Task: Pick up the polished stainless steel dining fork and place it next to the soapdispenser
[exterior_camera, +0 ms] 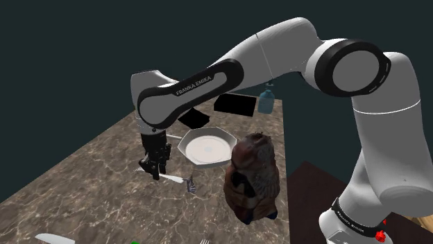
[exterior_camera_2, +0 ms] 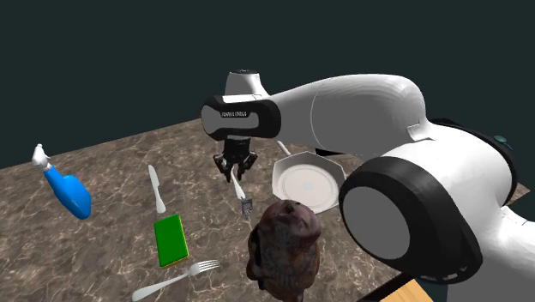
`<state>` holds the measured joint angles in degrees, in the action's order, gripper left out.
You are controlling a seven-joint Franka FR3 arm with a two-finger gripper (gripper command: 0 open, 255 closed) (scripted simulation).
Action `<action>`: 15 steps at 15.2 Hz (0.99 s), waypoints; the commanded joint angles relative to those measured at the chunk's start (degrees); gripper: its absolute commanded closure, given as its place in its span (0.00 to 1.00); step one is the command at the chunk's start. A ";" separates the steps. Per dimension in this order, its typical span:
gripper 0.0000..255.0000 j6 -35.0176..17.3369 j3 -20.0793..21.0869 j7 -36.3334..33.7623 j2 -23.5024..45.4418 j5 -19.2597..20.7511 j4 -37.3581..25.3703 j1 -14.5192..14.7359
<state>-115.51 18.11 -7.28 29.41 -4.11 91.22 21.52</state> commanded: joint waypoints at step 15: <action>1.00 10.58 0.55 -1.27 -3.71 -0.62 -7.08 -0.24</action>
<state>-105.63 18.64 -8.51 25.86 -4.69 84.67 21.32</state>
